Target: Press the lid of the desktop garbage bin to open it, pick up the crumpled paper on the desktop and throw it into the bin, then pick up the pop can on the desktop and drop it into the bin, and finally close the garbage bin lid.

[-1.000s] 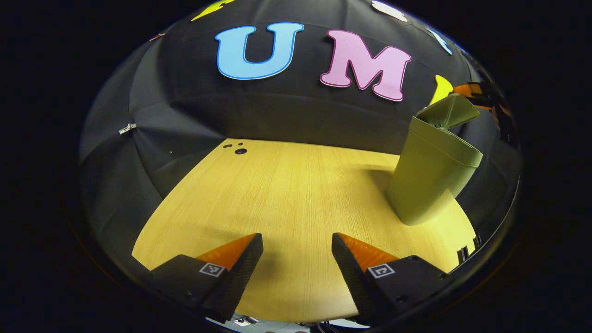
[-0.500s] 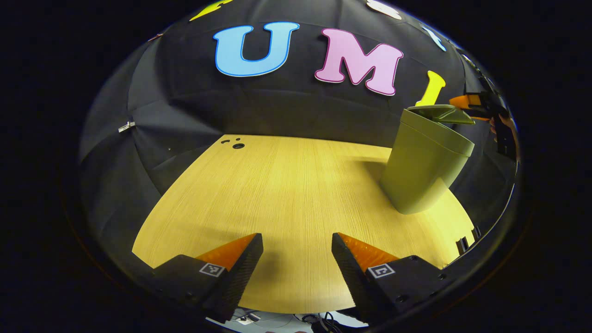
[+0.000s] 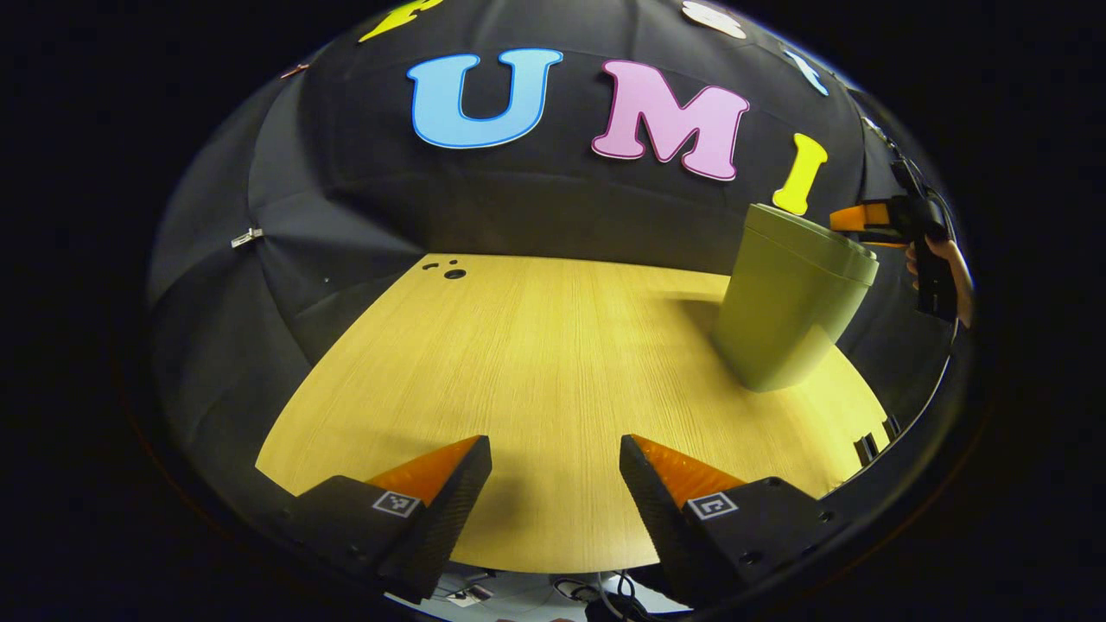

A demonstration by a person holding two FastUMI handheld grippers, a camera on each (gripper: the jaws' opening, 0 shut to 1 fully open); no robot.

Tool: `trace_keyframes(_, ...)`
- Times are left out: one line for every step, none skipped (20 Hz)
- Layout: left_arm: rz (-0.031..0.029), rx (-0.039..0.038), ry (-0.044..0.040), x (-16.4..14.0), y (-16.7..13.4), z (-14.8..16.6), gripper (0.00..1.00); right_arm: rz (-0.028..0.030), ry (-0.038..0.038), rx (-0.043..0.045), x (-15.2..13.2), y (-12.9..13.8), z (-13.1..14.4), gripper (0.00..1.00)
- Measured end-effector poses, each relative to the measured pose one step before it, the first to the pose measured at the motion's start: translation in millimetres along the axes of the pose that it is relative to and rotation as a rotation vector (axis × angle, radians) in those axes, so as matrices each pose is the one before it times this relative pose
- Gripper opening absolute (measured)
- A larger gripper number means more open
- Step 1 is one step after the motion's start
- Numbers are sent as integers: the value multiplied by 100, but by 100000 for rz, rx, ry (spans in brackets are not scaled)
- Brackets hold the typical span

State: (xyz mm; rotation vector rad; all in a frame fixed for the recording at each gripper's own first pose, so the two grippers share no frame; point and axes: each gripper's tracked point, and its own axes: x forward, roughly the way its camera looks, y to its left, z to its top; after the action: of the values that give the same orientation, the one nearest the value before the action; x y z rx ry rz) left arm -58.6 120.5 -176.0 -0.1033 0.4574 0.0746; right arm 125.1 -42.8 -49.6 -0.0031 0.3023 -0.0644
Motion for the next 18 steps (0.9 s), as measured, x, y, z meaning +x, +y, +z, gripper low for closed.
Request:
trace_keyframes(11, -7, -264, -223, 81, -75, 96, 220, -168, 1341, -115, 22, 12, 98)
trace_keyframes(-220, -67, -315, -177, 5, -122, 96, 654, -94, -266, 25, 94, -22, 98)
trace_keyframes(-355, 100, -307, -127, -104, -120, 96, 837, 466, -1047, 22, 46, -161, 98)
trace_keyframes(-171, 368, -118, -198, 17, -232, 96, 654, 322, -585, -24, -10, -4, 98)
trace_keyframes(-59, 442, 41, -191, 59, -192, 96, 598, 643, 61, 69, -45, -44, 98)
trace_keyframes(-1, 239, 117, -113, 84, -309, 96, 452, 602, 794, -5, -60, -133, 99)
trace_keyframes(56, -120, 155, -71, 103, -204, 96, 385, 761, 987, -122, -7, -40, 99)
trace_keyframes(27, -379, 140, -204, 51, -271, 96, 344, 347, 397, 14, 20, -118, 99)
trace_keyframes(76, -518, -36, -88, 23, -61, 96, 475, 385, 170, 35, 3, -107, 99)
trace_keyframes(99, -383, -118, -118, 52, -119, 96, 439, 170, 437, -4, -37, -52, 99)
trace_keyframes(-146, -175, -155, -72, 60, 1, 96, 499, 333, 403, 25, -41, -12, 99)
trace_keyframes(-56, 88, -164, -136, 5, 0, 96, 464, 2701, -910, 102, 138, -681, 99)
trace_keyframes(-132, 445, -394, -110, 84, 124, 96, -260, -3232, -742, -154, -121, 331, 99)
trace_keyframes(59, 612, -352, 42, 94, 48, 96, -507, 582, 235, -234, -15, -265, 100)
trace_keyframes(302, 447, -241, 100, 214, 94, 96, -294, -2441, -313, 141, -97, 511, 99)
trace_keyframes(248, -178, -357, -8, 161, 39, 96, -462, -1012, 485, -35, 32, -227, 100)
trace_keyframes(25, -861, -476, 76, 93, 262, 96, -455, -2694, 171, -67, 1, 395, 99)
trace_keyframes(35, -1081, -879, -17, -4, 329, 96, -758, -1177, -341, -156, 62, 67, 99)
